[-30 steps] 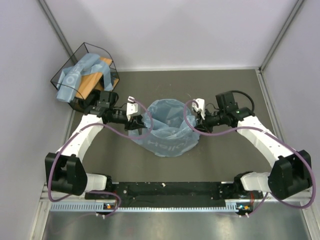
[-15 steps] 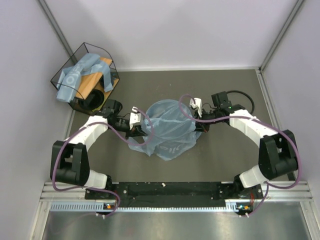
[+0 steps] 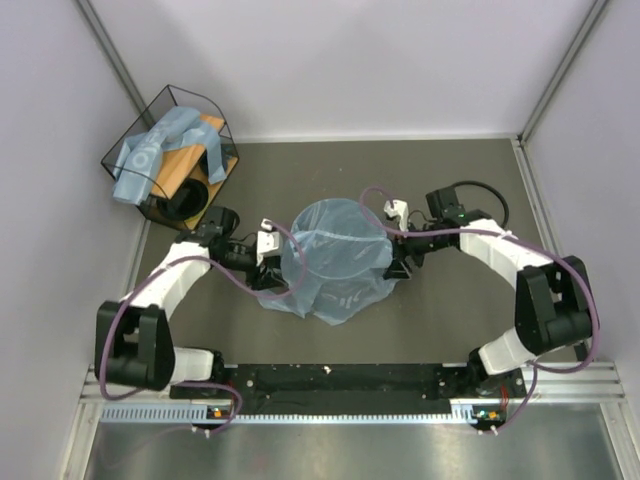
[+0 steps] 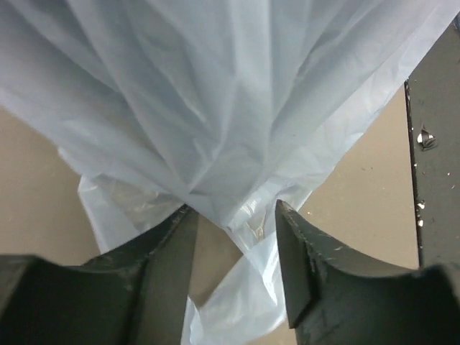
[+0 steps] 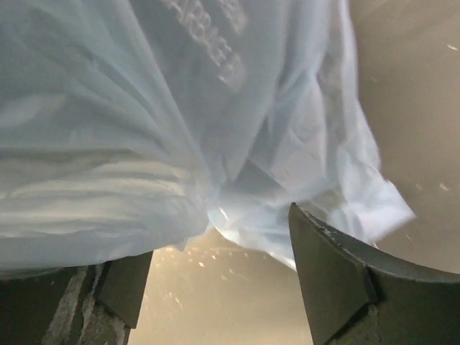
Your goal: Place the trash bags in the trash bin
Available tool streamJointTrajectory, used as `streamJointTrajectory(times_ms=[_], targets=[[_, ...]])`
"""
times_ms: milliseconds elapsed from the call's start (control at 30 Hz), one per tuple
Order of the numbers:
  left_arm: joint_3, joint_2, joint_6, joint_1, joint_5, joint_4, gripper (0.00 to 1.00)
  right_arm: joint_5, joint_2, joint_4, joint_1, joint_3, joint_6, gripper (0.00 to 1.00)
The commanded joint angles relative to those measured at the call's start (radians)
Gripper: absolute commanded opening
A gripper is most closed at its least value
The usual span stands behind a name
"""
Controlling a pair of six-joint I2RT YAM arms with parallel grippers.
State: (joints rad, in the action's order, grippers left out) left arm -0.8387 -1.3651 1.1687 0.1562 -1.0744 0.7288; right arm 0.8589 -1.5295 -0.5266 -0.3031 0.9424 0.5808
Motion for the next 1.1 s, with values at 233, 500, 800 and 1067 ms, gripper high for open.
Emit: streamJointTrajectory(times_ms=[233,500,800,1067], targets=[[-0.137,0.331,-0.409,-0.148,0.059,0.029,0.64,-0.178,0.292,-0.519,0.11,0.346,0.1,0.83],[-0.068,0.443,-1.022,-0.19,0.143,-0.386,0.64,-0.495,0.168,-0.562,-0.308,0.78,-0.133,0.42],[-0.1,0.478,-1.208,-0.195,0.248,-0.419,0.62,-0.732,-0.044,-0.63,-0.567,0.917,-0.072,0.0],[-0.108,0.478,-1.271,-0.201,0.291,-0.437,0.62,-0.706,-0.17,-0.628,-0.57,0.75,-0.013,0.0]])
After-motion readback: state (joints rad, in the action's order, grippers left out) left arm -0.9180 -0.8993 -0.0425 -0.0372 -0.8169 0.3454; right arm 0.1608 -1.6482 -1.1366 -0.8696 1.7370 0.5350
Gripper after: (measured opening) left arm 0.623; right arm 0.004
